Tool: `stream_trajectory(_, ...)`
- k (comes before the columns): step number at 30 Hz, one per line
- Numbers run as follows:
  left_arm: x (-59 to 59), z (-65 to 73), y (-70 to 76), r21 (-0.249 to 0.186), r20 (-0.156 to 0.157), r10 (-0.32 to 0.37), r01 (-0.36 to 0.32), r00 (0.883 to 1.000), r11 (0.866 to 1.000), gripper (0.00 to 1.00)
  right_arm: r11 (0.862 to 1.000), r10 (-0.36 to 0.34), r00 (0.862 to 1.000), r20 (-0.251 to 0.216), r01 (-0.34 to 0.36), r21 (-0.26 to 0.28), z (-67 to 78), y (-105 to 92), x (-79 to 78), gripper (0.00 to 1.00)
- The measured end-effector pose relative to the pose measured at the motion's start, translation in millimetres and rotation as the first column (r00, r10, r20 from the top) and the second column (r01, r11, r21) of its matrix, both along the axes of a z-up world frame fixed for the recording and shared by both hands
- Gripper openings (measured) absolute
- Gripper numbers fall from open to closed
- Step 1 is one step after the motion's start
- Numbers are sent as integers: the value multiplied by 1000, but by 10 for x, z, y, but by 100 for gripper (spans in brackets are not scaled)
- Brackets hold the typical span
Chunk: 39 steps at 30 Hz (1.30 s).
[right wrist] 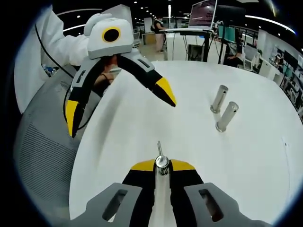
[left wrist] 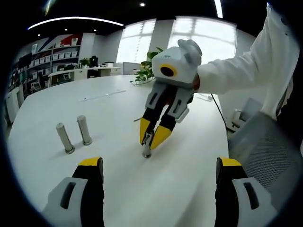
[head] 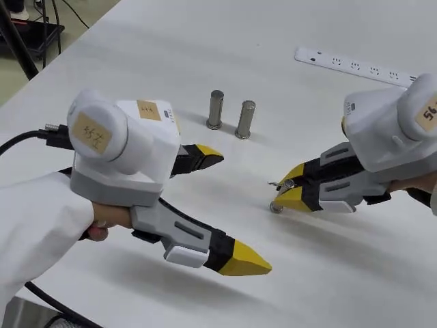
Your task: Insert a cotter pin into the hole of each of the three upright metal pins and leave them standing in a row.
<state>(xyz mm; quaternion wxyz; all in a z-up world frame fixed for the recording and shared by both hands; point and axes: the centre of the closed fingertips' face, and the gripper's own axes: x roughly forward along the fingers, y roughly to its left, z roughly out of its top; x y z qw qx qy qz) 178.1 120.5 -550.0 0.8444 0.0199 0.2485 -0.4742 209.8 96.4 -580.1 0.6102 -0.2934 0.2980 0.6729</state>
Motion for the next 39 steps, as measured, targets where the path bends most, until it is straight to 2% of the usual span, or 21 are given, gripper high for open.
stream_trajectory(1, 6, -4, 7, 7, 6, 2, -2, 1000, 1000, 99, 1000, 0, 1000, 0, 0, -3, 1, -2, 3, 5)
stream_trajectory(8, -12, -17, 2, 3, -2, 5, -5, 1000, 1000, 99, 999, -31, 999, 18, 31, -8, 9, 6, 54, 4)
stream_trajectory(11, -20, -21, 1, 0, -10, 8, -8, 1000, 1000, 99, 998, -52, 997, 55, 53, -19, 16, 9, 135, 4)
stream_trajectory(18, 15, 12, 18, -1, -4, 17, -17, 1000, 1000, 99, 989, -149, 988, 43, 149, -1, 67, 82, 364, 4)
stream_trajectory(23, 49, 23, 26, -8, -8, 34, -34, 999, 999, 99, 987, -161, 986, 52, 162, -11, 29, 90, 422, 4)
stream_trajectory(33, 70, 32, 22, -9, 0, 41, -41, 999, 999, 99, 985, -170, 985, 42, 170, -5, 23, 111, 429, 4)
stream_trajectory(39, 55, 37, 30, -4, -2, 31, -31, 1000, 1000, 99, 988, -150, 987, 64, 151, -13, 7, 115, 428, 4)
